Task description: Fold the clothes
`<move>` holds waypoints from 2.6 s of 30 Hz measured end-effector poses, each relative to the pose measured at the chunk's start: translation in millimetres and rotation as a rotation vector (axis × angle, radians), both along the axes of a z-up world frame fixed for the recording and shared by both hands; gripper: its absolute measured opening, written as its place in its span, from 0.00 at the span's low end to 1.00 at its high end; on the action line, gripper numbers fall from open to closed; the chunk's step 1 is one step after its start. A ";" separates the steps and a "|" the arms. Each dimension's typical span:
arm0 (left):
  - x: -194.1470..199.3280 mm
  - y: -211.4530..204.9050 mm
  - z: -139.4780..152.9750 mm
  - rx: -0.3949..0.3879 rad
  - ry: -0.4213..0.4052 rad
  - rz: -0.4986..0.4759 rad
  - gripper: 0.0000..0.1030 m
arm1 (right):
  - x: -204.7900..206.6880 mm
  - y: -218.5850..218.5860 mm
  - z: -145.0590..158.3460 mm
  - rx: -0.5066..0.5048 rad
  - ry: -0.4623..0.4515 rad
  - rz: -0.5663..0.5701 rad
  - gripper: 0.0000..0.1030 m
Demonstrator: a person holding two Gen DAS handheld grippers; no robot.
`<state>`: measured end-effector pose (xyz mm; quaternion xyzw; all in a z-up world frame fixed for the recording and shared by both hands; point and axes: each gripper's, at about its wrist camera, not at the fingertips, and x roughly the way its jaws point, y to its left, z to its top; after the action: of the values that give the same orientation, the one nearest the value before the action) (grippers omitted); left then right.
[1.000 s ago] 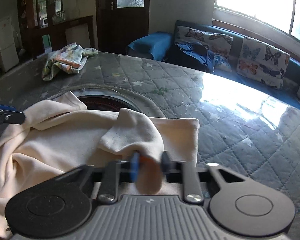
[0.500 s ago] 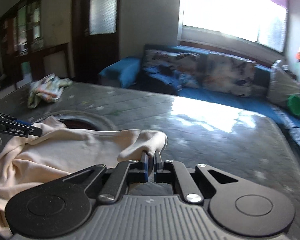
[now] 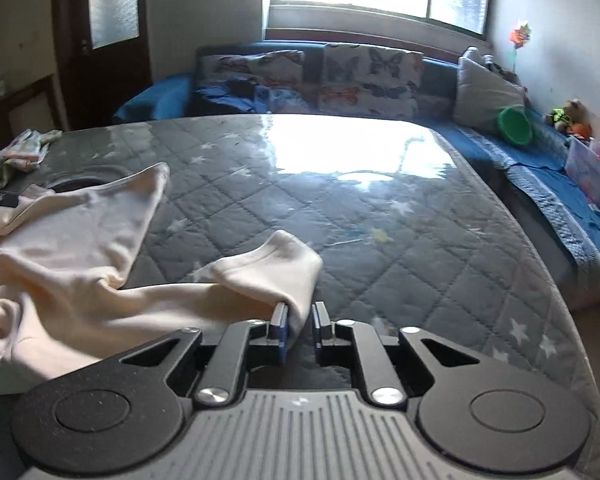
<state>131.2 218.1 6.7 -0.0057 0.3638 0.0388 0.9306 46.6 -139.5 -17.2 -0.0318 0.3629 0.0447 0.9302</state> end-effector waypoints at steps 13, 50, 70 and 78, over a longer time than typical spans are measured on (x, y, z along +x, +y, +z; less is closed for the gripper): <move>22.3 -6.9 -16.3 0.097 0.032 -0.017 0.37 | 4.4 24.4 19.8 0.052 -0.081 0.108 0.27; -131.9 117.7 26.2 -0.142 -0.127 0.366 0.09 | 6.6 55.2 -24.1 0.009 0.049 0.199 0.48; -65.1 65.3 24.9 -0.057 -0.062 0.225 0.45 | 3.5 55.5 -23.7 0.001 0.051 0.187 0.56; -20.9 69.6 -4.0 0.028 0.068 0.287 0.39 | 3.7 54.5 -24.2 0.006 0.050 0.190 0.58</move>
<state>110.3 287.7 2.6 -0.0434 0.3899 0.1767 0.9027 50.3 -85.0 -41.5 -0.0622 0.3813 0.1348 0.9125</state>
